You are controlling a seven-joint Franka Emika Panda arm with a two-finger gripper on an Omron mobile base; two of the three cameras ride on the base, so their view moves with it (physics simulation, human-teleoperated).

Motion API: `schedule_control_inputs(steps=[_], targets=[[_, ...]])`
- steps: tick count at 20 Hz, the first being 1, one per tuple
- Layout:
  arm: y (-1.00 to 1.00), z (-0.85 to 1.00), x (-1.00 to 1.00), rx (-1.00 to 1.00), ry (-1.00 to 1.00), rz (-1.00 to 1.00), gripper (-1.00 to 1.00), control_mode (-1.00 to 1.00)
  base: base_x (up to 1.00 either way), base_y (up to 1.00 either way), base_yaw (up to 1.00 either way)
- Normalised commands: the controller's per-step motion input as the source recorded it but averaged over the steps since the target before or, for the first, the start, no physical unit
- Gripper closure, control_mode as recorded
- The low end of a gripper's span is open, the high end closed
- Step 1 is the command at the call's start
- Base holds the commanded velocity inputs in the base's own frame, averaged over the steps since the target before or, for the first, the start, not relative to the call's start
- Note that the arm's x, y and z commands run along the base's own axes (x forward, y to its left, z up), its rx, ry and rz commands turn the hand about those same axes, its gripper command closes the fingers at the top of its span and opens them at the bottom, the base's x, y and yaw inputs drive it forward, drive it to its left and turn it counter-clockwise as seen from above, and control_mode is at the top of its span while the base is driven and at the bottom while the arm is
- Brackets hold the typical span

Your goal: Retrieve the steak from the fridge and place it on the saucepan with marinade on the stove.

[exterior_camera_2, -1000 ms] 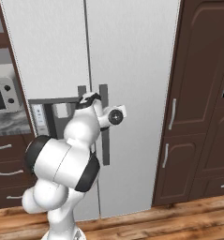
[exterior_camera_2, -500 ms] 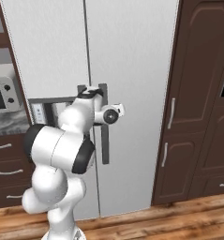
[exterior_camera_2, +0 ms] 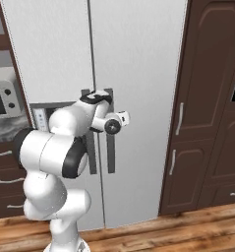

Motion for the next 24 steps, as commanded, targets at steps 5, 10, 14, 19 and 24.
schedule_control_inputs(steps=[5, 10, 14, 19, 24], targets=[[-0.94, 0.02, -0.56, 0.01, 0.03, 0.00, 1.00, -1.00, 0.00, 0.00, 0.00], [-1.00, 0.03, -0.44, 0.00, 0.04, 0.01, 1.00, -1.00, 0.00, 0.00, 0.00], [-1.00, 0.00, -0.35, 0.02, 0.09, 0.06, 1.00, -1.00, 0.00, 0.00, 0.00], [-1.00, 0.00, -0.41, 0.08, 0.09, 0.11, 1.00, -1.00, 0.00, 0.00, 0.00], [-1.00, 0.00, -0.67, 0.11, 0.03, 0.09, 1.00, -1.00, 0.00, 0.00, 0.00]])
